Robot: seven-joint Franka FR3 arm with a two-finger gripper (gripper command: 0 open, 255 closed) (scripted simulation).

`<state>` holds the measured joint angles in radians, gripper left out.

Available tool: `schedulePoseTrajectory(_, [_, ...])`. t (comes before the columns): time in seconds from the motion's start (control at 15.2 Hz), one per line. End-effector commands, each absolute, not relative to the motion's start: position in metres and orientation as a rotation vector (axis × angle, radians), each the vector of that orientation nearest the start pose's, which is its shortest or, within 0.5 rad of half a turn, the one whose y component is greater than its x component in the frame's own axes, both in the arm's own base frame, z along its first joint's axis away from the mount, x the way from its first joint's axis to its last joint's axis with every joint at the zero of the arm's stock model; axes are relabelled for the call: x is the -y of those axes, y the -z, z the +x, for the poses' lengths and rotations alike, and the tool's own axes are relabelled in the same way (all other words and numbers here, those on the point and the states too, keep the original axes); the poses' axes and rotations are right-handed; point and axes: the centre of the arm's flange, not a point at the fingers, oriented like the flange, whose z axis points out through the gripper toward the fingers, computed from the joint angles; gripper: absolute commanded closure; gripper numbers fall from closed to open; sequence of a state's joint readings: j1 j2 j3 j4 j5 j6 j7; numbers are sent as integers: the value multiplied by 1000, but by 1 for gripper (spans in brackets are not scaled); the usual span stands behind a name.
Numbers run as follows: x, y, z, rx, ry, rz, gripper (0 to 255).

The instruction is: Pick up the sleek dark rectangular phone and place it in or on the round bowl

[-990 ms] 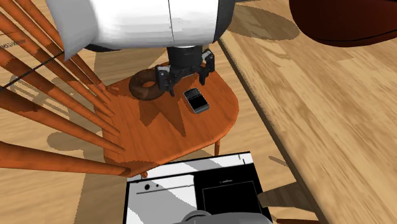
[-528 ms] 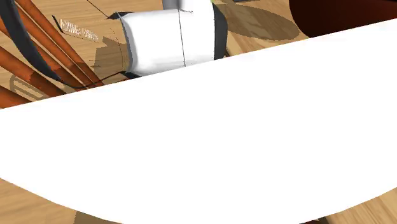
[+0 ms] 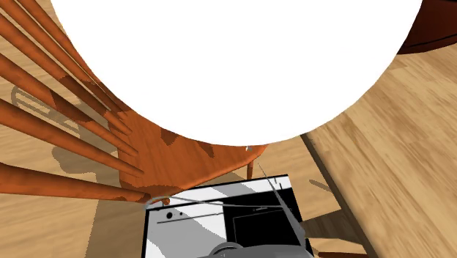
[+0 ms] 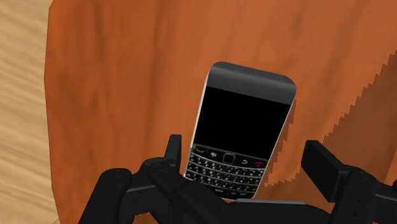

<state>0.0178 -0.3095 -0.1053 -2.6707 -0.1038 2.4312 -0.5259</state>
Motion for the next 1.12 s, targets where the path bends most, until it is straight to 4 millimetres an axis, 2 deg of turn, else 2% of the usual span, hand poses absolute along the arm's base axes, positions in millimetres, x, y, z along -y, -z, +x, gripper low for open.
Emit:
schedulePoseTrajectory(0.0, [43,-331,403,789,65,-3091,0])
schedulePoseTrajectory(0.46, [43,-331,403,789,65,-3091,0])
schedulePoseTrajectory(0.53, [42,-330,402,789,64,-3091,255])
schedulePoseTrajectory(1.06, [42,-327,402,789,65,-3091,255])
